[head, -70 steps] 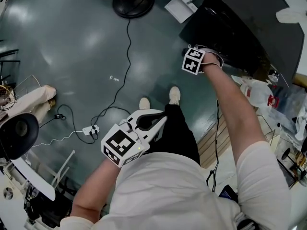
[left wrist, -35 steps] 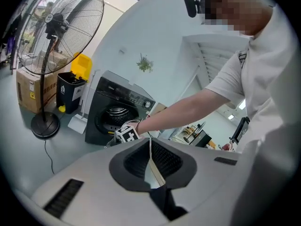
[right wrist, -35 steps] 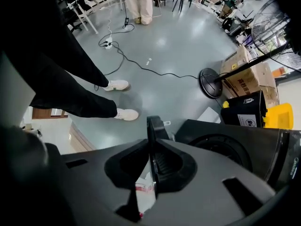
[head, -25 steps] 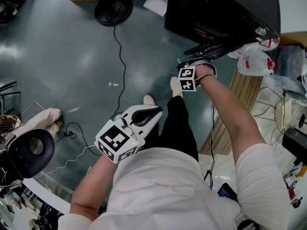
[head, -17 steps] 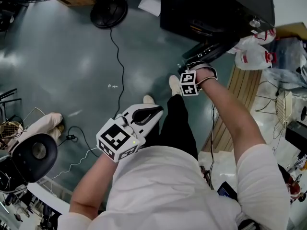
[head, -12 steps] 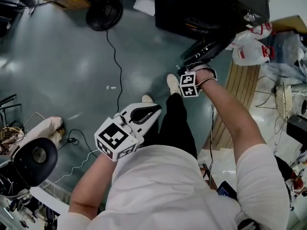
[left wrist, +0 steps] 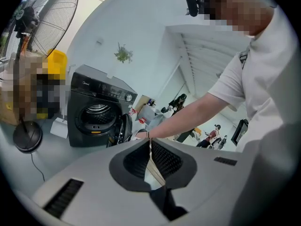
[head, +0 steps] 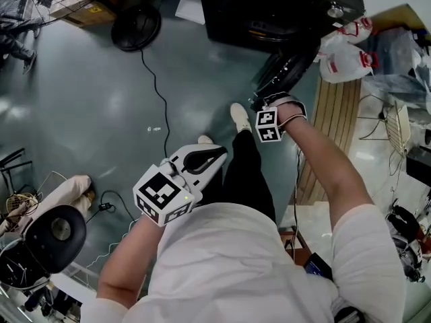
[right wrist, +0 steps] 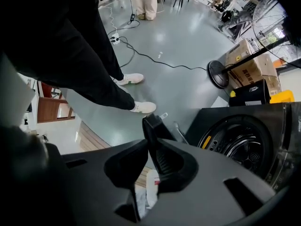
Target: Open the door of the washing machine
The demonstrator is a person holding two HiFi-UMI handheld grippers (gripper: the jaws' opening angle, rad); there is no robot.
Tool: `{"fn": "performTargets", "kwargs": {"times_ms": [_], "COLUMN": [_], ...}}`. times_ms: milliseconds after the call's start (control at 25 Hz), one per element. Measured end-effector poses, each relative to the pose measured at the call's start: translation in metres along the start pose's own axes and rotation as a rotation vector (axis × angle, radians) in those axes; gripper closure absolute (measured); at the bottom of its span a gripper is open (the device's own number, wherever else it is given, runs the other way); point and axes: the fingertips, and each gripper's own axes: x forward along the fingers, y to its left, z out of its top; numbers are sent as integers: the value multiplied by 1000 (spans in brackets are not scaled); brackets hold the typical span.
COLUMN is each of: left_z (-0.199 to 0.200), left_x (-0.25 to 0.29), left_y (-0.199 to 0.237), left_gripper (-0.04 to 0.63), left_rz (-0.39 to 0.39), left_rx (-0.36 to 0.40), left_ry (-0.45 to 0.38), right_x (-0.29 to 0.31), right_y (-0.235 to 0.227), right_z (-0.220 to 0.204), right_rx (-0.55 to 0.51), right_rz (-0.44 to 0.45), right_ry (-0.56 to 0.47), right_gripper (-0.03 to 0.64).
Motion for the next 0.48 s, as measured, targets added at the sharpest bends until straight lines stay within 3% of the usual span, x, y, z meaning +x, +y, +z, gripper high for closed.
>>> {"fn": "performTargets", "kwargs": {"times_ms": [480], "left_z": [-5], "left_x": [8], "left_y": [-7], "left_gripper": [572], "left_rz": [-51], "left_rx": [25], "left_ry": [38], "right_x": [7], "right_y": [47], "right_z": [-32], "right_rx": [7], "right_rz": [22], "right_ry": [37], "right_gripper": [552]}}
